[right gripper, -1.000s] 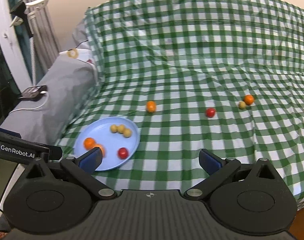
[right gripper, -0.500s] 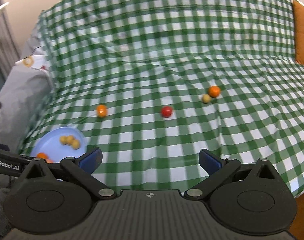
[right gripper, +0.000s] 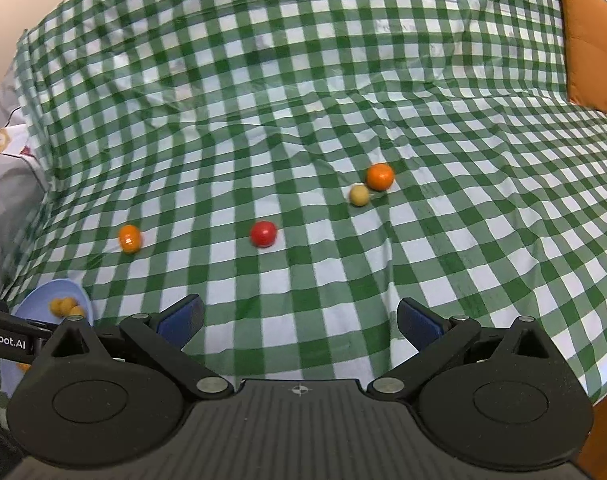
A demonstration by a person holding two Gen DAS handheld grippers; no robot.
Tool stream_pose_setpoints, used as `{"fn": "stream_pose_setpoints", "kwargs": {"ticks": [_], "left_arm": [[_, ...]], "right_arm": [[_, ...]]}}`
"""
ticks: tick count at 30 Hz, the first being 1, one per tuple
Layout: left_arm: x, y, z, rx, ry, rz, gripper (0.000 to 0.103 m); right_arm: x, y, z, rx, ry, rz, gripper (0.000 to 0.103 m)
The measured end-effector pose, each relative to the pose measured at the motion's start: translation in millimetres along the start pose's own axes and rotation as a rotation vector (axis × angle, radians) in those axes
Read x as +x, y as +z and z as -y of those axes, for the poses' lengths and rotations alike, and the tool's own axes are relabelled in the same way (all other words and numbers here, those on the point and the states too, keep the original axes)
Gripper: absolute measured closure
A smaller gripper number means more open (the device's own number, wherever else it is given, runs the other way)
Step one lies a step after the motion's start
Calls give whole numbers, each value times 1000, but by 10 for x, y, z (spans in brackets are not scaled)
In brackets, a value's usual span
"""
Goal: Organize fruits
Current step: 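Grasp a red tomato with the left tool while the right tool grasps a mandarin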
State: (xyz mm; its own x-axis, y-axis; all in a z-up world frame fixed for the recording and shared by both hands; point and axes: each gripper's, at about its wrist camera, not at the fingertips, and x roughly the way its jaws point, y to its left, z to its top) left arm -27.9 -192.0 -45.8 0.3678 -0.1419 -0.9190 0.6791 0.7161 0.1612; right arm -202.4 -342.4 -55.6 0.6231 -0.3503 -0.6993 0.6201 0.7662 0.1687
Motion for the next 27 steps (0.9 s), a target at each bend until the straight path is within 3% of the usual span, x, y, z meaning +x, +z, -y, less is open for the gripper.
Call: {"fn": "stream_pose_setpoints", "kwargs": {"ticks": [5, 10, 20, 25, 26, 27], "left_arm": [[192, 157, 181, 30, -6, 4, 0], [402, 438, 378, 58, -43, 55, 0], [1054, 952, 971, 210, -101, 152, 1], [1365, 1087, 1185, 260, -108, 159, 1], [1410, 1103, 1216, 265, -109, 162, 3], [1447, 1114, 1246, 269, -116, 163, 13]], "right_arm": [[200, 81, 161, 3, -17, 7, 1], [480, 293, 371, -40, -69, 76, 1], [1492, 753, 718, -81, -132, 123, 4], [1964, 992, 870, -86, -124, 132, 15], [2056, 1010, 877, -90, -118, 121, 17], [2153, 1009, 886, -96, -106, 111, 23]]}}
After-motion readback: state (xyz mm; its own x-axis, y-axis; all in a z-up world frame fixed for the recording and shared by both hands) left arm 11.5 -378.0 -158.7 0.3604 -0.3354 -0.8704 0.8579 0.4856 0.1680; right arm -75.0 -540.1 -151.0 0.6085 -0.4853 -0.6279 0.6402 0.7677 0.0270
